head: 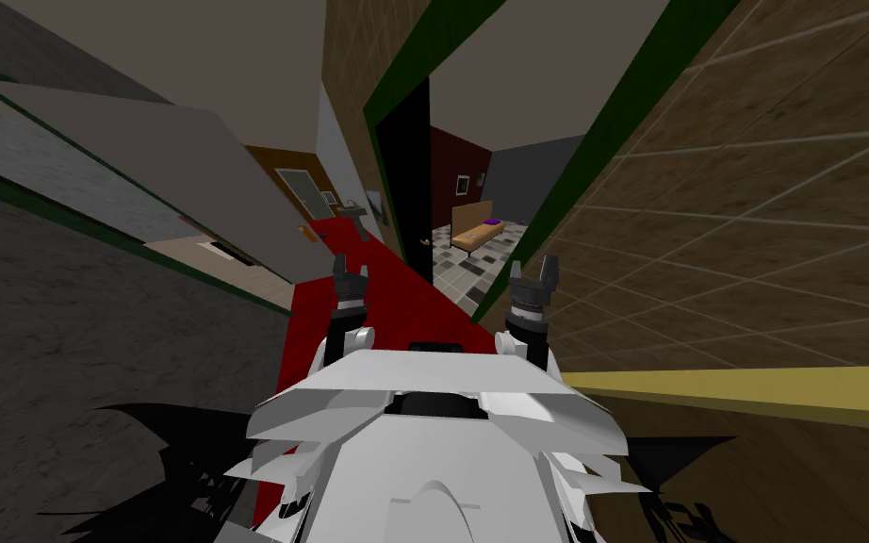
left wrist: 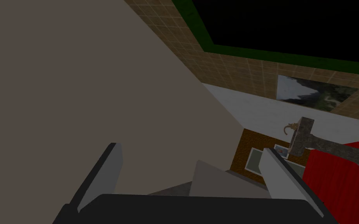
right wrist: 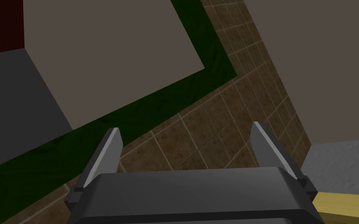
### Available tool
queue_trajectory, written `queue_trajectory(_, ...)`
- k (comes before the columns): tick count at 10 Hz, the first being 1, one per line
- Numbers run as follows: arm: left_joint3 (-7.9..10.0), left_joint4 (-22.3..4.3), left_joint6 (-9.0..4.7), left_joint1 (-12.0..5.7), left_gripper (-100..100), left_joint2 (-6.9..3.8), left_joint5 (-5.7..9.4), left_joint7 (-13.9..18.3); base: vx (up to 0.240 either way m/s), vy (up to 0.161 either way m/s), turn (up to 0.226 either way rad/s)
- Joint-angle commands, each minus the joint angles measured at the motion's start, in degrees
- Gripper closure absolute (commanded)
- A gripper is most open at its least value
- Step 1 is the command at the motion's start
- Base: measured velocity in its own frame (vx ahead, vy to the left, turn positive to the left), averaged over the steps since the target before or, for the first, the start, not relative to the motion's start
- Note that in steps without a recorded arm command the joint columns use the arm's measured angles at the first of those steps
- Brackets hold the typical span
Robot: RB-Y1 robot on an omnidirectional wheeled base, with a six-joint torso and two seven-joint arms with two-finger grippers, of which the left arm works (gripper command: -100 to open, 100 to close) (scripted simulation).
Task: Push the door open
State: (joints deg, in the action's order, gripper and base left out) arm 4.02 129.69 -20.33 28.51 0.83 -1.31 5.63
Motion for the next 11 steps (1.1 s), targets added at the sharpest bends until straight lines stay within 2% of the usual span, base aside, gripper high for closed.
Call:
queue_trajectory(1,-0.49,-1.72,-0.51,-0.71,-100,-0.61,-0.20,0.20,0.077,0.018,-0.024)
queue_trajectory(3,-1.12,-3.92,-1.17,-1.62,-100,-1.27,-0.47,0.45,0.155,0.056,-0.030)
queue_trajectory(4,-1.68,-5.89,-1.75,-2.43,-100,-1.79,-0.70,0.68,0.183,0.067,-0.033)
queue_trajectory(7,-2.36,-8.26,-2.45,-3.41,-100,-2.36,-0.98,0.96,0.134,0.042,-0.017)
queue_trajectory(11,-3.97,-13.89,-4.13,-5.74,-100,-3.48,-1.65,1.61,0.117,0.052,-0.032)
